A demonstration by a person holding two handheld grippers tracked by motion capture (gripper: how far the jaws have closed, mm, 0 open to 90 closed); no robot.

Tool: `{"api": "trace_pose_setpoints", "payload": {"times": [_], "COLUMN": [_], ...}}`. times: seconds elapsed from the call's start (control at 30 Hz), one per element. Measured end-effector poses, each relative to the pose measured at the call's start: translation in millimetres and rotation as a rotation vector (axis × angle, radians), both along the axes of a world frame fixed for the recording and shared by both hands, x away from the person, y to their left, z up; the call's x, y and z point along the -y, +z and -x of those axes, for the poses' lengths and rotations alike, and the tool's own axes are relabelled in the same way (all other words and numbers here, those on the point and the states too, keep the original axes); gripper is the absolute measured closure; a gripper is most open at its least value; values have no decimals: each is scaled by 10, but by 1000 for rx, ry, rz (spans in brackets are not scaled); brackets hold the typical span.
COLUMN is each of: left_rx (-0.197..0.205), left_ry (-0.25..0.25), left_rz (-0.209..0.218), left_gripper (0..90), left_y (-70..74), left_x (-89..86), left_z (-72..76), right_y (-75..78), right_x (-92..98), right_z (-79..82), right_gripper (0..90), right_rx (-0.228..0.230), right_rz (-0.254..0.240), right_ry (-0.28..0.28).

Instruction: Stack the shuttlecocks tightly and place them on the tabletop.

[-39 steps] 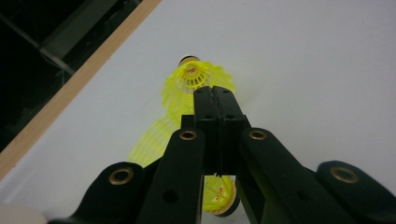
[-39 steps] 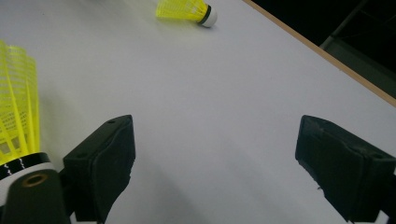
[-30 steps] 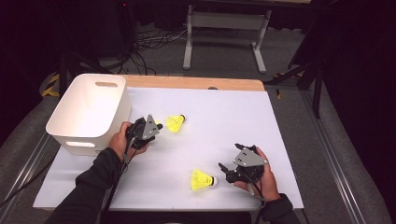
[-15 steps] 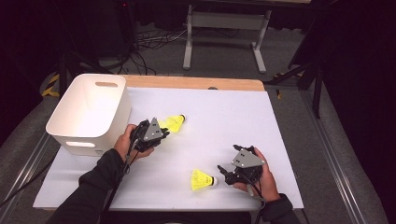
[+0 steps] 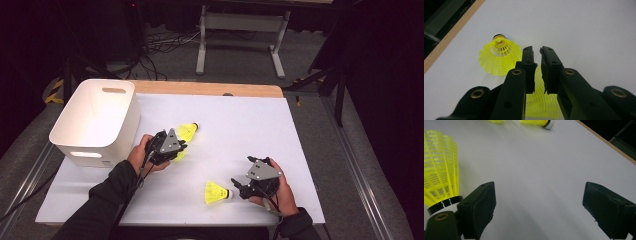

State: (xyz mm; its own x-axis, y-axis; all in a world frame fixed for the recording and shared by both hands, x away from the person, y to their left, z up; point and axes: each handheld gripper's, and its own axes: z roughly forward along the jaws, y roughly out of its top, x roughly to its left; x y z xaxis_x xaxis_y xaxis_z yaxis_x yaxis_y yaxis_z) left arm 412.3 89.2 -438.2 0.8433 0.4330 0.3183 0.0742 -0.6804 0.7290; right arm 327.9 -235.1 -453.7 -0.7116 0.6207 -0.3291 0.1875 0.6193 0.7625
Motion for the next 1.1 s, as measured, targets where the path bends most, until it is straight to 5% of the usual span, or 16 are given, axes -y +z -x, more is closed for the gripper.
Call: {"api": "trace_pose_setpoints", "payload": {"times": [0.43, 0.63, 0.8, 1.1], "left_rx": [13, -24, -52, -27], "left_ry": [45, 99, 110, 139], "left_rz": [-20, -16, 30, 24], "left_gripper": [784, 779, 753, 764], "left_y": [109, 81, 79, 91], "left_x": [93, 31, -27, -35], "left_z": [-165, -235, -253, -250], "right_y": [-10, -12, -12, -10], "right_x": [11, 11, 9, 13], "right_z": [-8, -8, -7, -10], "right_gripper": [123, 122, 122, 122], "right_rx": [-13, -15, -18, -15], "right_rz": [-2, 1, 1, 1], "right_ry": [3, 7, 7, 3]}}
